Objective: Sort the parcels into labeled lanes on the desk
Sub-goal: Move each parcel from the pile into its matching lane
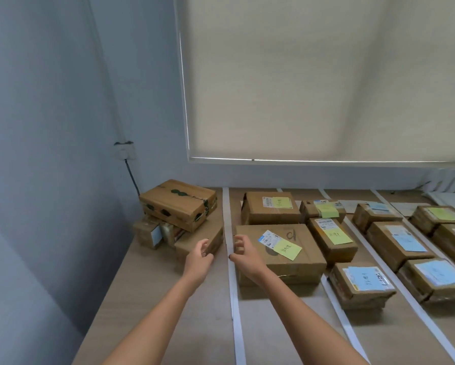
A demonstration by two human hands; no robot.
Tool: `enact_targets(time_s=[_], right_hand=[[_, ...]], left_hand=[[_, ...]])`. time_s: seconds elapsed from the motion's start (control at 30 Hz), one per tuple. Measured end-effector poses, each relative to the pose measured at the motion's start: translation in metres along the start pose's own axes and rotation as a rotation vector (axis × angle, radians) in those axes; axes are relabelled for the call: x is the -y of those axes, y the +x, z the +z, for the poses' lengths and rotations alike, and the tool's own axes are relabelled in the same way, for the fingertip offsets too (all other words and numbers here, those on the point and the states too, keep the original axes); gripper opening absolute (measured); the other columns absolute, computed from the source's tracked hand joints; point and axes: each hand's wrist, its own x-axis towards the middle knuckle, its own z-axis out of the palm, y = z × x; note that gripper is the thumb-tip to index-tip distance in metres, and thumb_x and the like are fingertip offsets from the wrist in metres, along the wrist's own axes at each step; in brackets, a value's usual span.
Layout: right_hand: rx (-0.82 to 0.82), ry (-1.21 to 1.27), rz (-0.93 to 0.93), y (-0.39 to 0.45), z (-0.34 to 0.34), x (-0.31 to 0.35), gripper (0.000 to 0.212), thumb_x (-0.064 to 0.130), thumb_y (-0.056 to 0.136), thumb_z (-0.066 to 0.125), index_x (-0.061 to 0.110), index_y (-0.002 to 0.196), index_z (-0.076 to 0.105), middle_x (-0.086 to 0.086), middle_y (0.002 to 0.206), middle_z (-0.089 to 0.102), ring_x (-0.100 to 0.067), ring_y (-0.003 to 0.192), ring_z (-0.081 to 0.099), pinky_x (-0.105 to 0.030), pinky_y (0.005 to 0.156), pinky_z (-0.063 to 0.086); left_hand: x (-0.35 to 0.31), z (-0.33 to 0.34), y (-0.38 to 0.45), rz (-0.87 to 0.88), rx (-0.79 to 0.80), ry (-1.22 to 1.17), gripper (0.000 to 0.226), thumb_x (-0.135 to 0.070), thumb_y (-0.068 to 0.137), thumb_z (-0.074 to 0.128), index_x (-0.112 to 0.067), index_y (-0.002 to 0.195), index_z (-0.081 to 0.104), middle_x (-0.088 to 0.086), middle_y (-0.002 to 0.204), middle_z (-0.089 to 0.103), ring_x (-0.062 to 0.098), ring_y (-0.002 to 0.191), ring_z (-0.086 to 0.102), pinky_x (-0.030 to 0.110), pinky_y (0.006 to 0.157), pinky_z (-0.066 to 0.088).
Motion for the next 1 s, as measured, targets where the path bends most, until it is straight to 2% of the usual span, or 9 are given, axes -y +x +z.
enact_targets(time_s=[0.23,0.33,0.43,0.53,0.77,0.83,0.9,1.0], right_hand=[[0.046,0.036,0.015,0.061,0.031,0.008,0.053,0.011,0.086,0.056,0.021,0.135,0.038,-0.007,0.132,0.048,-0.016,0.110,0.050,-0.022,0.082,0.045],[0.032,-0.002,0.023,0.102,0.039,0.009,0.055,0.013,0.088,0.055,0.020,0.139,0.035,-0.009,0.135,0.043,-0.019,0.115,0.047,-0.028,0.089,0.043],[0.022,0.012,0.025,0.154,0.041,0.011,0.055,0.019,0.090,0.056,0.021,0.140,0.032,-0.006,0.141,0.040,-0.021,0.122,0.044,-0.029,0.093,0.040],[-0.029,0.059,0.029,0.213,0.040,0.009,0.059,0.029,0.090,0.058,0.021,0.141,0.032,-0.005,0.143,0.039,-0.019,0.121,0.044,-0.029,0.092,0.039],[-0.215,0.092,0.071,0.332,0.041,-0.016,0.057,0.035,0.094,0.049,0.017,0.144,0.028,-0.007,0.149,0.033,-0.025,0.135,0.034,-0.038,0.106,0.031],[-0.220,0.108,0.075,0.350,0.043,-0.022,0.053,0.037,0.096,0.045,0.016,0.144,0.031,-0.006,0.146,0.038,-0.024,0.130,0.038,-0.036,0.103,0.033],[-0.199,0.105,0.036,0.355,0.047,-0.026,0.045,0.036,0.098,0.040,0.018,0.138,0.039,-0.004,0.133,0.047,-0.016,0.113,0.044,-0.028,0.092,0.033],[-0.172,0.113,-0.026,0.345,0.053,-0.030,0.030,0.038,0.098,0.037,0.022,0.117,0.055,0.004,0.107,0.057,-0.009,0.094,0.048,-0.022,0.079,0.034]], left_hand=[[0.018,-0.056,0.061,-0.054,-0.052,-0.008,0.047,-0.006,0.093,0.045,-0.018,0.138,0.040,0.006,0.141,0.045,0.022,0.126,0.044,0.029,0.094,0.036],[0.024,-0.088,0.111,-0.085,-0.135,0.003,0.046,-0.008,0.094,0.046,-0.015,0.139,0.040,0.008,0.141,0.046,0.024,0.126,0.045,0.029,0.092,0.035],[0.032,-0.119,0.169,-0.102,-0.225,-0.014,0.045,-0.012,0.095,0.046,-0.015,0.140,0.038,0.009,0.142,0.045,0.027,0.128,0.043,0.036,0.100,0.036],[0.045,-0.138,0.224,-0.111,-0.298,-0.047,0.046,-0.014,0.096,0.044,-0.015,0.142,0.035,0.009,0.144,0.043,0.028,0.129,0.042,0.039,0.103,0.035],[0.088,-0.130,0.308,-0.169,-0.402,-0.140,0.052,-0.027,0.099,0.038,-0.018,0.147,0.021,0.008,0.149,0.034,0.031,0.135,0.034,0.047,0.113,0.025],[0.095,-0.118,0.319,-0.170,-0.417,-0.217,0.050,-0.027,0.100,0.034,-0.019,0.147,0.021,0.009,0.150,0.033,0.030,0.136,0.033,0.044,0.111,0.026],[0.096,-0.105,0.324,-0.159,-0.449,-0.316,0.050,-0.027,0.100,0.031,-0.021,0.148,0.021,0.006,0.151,0.031,0.028,0.137,0.030,0.043,0.113,0.025],[0.089,-0.089,0.325,-0.163,-0.441,-0.550,0.045,-0.029,0.099,0.026,-0.022,0.143,0.034,0.007,0.143,0.043,0.026,0.130,0.041,0.045,0.111,0.032]])
